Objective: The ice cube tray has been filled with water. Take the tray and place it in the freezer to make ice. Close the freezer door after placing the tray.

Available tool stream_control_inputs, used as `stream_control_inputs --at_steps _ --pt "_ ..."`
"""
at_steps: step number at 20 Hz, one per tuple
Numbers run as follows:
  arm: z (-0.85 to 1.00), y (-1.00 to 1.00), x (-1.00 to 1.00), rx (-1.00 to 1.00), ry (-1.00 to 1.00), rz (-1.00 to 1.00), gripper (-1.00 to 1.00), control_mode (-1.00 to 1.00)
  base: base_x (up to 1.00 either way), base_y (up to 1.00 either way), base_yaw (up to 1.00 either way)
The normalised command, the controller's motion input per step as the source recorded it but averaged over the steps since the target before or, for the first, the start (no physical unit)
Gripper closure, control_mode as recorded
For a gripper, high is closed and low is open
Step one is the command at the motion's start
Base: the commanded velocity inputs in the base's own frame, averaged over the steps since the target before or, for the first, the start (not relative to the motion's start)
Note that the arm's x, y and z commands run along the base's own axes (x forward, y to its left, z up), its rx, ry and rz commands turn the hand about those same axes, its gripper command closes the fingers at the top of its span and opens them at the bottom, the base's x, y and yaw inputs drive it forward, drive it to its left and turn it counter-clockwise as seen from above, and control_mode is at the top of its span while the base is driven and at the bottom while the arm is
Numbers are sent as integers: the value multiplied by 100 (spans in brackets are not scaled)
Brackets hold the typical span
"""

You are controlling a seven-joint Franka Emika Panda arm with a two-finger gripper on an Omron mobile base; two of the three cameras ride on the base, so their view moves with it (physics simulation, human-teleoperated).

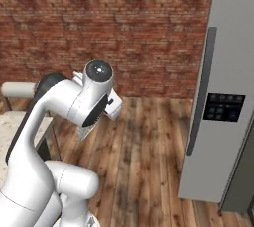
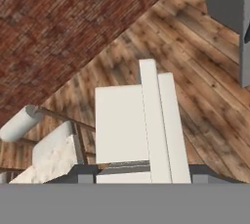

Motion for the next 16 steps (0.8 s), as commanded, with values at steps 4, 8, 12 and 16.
stream_control_inputs --at_steps 4,8,12,16 --pt "0 0 0 0 0 0 100 100 80 -8 0" --pt "0 0 0 0 0 0 100 100 74 -8 -3" --pt "0 0 0 0 0 0 100 100 73 -2 -11" --pt "0 0 0 0 0 0 100 100 52 -1 -26"
